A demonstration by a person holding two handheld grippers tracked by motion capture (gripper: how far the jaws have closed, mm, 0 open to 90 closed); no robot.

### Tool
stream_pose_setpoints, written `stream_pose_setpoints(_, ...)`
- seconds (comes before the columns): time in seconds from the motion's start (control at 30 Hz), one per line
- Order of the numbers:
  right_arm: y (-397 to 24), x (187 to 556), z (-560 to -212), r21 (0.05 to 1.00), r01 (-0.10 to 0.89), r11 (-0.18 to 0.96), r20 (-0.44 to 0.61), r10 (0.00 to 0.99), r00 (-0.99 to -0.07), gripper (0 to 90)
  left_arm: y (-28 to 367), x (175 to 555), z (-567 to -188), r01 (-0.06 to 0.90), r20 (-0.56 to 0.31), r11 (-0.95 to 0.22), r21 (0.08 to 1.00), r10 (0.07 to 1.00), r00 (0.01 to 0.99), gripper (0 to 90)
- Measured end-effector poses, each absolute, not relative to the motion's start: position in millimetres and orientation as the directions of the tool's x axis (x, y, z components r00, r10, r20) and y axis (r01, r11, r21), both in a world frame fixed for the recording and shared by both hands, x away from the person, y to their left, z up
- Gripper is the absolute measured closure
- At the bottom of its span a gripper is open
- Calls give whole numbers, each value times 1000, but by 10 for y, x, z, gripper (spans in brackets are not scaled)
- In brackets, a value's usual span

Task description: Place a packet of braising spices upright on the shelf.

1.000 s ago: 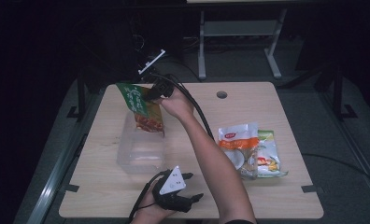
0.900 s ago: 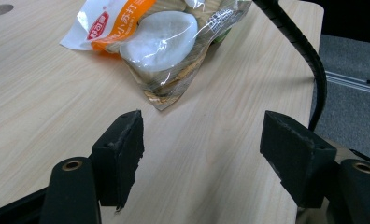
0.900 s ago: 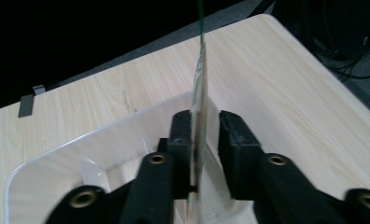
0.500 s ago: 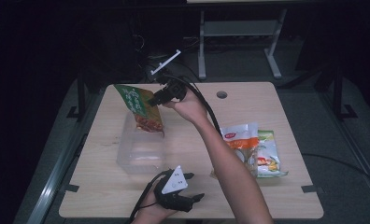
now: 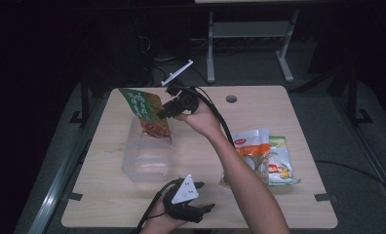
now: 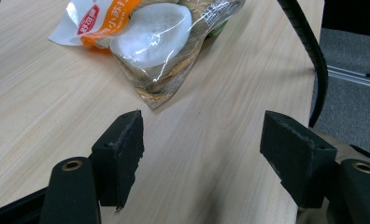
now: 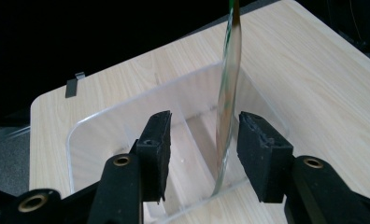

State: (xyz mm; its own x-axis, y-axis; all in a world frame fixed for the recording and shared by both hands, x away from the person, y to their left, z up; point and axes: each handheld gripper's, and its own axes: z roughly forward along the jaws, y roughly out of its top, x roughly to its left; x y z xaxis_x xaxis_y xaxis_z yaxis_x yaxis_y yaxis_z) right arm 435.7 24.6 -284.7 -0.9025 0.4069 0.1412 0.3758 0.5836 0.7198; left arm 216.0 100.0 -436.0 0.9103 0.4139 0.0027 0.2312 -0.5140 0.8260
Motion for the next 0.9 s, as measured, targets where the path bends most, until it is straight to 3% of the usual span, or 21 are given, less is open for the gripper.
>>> stream_pose_setpoints(0.9, -724, 4044, -3114, 681, 506, 530, 223, 508, -832, 476, 973, 2286, -4365, 248, -17, -489, 836, 429, 903, 298)
